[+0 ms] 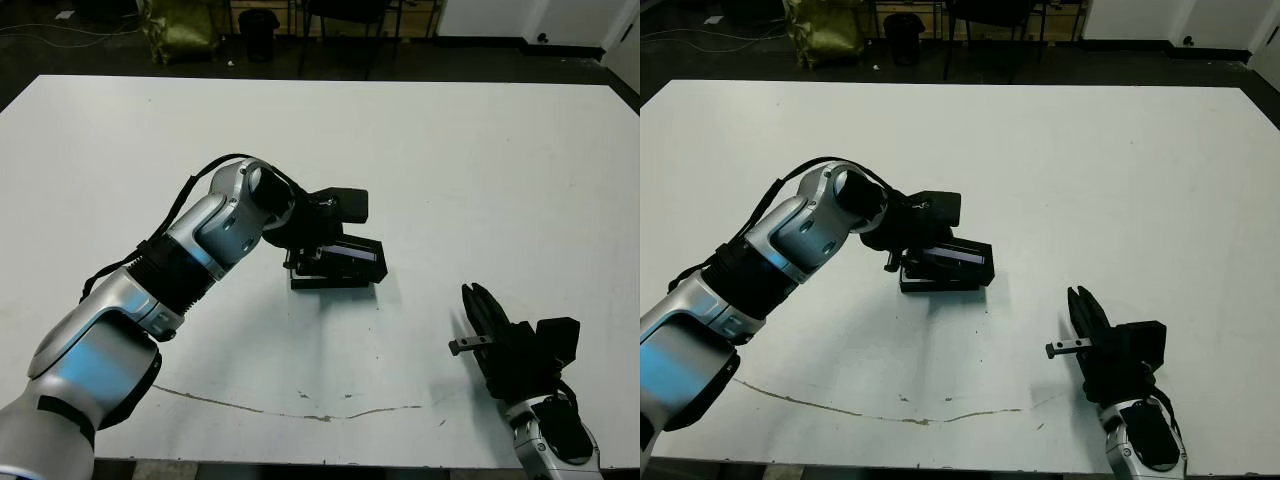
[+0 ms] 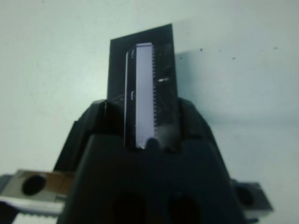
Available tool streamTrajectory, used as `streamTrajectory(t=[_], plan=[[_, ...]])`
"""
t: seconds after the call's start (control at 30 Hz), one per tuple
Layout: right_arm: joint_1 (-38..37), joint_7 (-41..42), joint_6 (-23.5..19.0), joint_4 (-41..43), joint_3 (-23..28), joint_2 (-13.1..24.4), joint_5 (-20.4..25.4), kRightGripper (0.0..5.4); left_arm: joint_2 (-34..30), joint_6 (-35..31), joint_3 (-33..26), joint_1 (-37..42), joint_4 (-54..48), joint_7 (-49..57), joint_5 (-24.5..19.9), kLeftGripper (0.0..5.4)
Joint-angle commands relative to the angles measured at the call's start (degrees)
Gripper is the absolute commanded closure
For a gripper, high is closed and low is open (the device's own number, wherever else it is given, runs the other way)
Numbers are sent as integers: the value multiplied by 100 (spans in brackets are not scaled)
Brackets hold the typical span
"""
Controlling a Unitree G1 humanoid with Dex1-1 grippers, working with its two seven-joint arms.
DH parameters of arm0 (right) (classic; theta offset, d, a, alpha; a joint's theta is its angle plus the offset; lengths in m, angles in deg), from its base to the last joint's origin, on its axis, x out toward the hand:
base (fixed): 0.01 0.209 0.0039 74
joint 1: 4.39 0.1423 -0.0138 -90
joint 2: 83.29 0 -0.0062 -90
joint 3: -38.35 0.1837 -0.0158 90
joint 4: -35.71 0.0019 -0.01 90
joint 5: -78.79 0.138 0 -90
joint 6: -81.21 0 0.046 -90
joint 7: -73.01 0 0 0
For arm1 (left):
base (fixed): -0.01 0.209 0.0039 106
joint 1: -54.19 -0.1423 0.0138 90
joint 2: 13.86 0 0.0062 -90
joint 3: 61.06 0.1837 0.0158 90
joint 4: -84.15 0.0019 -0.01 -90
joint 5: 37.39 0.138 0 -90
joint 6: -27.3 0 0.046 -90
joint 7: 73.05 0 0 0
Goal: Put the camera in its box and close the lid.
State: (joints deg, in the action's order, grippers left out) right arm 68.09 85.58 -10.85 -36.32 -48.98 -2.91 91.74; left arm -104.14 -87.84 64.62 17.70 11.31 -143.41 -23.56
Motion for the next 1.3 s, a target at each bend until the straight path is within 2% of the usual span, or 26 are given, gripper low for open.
streamTrajectory(t=[0.03,0.3,0.47,1.07,1.3], plan=[[-48,7,-77,-74,34,20,14,540,-121,27,81,-70,15,24,109,311],[-24,-7,-29,-137,21,22,-42,540,-224,46,125,-60,-3,-13,183,311],[-46,-100,-197,-10,15,-2,-37,540,-257,82,135,-79,-7,5,192,311],[-27,63,161,-259,53,-13,19,540,-273,54,301,-168,12,-11,298,312],[-57,36,81,-171,53,-8,42,540,-311,183,352,-257,50,44,336,315]])
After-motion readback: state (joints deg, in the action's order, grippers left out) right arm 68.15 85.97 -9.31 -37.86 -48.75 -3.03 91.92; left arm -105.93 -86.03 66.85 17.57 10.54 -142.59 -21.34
